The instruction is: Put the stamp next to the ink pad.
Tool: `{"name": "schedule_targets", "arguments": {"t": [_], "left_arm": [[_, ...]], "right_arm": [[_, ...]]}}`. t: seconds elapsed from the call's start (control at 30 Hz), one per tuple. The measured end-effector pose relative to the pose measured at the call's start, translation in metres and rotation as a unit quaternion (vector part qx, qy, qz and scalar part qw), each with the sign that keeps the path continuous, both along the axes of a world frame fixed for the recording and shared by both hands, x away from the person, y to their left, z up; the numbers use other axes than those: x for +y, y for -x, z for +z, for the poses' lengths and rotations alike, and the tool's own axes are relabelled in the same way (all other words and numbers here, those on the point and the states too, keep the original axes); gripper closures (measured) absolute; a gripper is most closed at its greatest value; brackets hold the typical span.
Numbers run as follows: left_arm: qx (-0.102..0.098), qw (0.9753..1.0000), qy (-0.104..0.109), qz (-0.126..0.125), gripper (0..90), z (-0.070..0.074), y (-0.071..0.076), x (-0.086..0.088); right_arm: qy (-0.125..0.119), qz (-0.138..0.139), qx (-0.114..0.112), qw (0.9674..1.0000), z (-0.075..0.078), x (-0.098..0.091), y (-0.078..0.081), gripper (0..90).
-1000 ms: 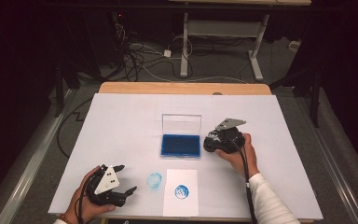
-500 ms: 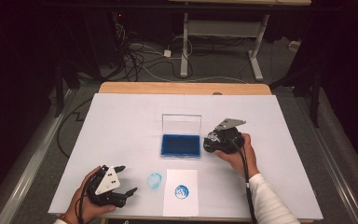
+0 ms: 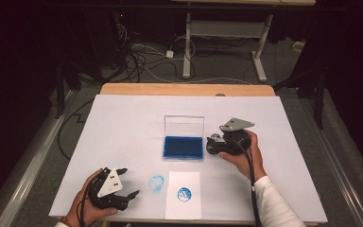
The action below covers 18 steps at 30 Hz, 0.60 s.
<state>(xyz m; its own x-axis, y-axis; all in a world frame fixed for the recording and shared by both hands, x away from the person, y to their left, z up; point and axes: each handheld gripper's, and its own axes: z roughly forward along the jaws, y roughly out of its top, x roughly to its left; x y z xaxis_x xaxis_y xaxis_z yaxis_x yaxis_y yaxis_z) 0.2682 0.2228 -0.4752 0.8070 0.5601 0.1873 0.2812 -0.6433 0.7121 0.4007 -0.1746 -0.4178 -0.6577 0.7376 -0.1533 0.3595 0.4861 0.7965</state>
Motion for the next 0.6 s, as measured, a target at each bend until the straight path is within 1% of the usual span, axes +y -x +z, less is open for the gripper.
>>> {"name": "schedule_targets", "arguments": {"t": [0.1,0.17,0.23,0.37,0.5,0.6], "left_arm": [[0.002,1.0000,0.001,0.000,17.9,0.000,0.000,0.000],[0.003,1.0000,0.001,-0.001,17.9,0.000,0.000,0.000],[0.003,1.0000,0.001,-0.001,17.9,0.000,0.000,0.000],[0.002,1.0000,0.001,0.000,17.9,0.000,0.000,0.000],[0.003,1.0000,0.001,0.000,17.9,0.000,0.000,0.000],[0.003,1.0000,0.001,0.001,17.9,0.000,0.000,0.000]], "right_arm": [[-0.009,0.005,-0.011,0.9999,0.003,0.000,0.002,28.6],[-0.008,-0.005,-0.022,0.9997,0.005,0.000,0.004,25.4],[-0.010,-0.004,-0.029,0.9995,0.007,0.000,0.005,22.7],[-0.030,-0.002,-0.040,0.9987,0.010,-0.001,0.008,18.7],[-0.029,0.003,-0.054,0.9981,0.015,-0.001,0.013,17.8],[-0.030,0.004,-0.057,0.9979,0.017,-0.001,0.017,18.2]]}}
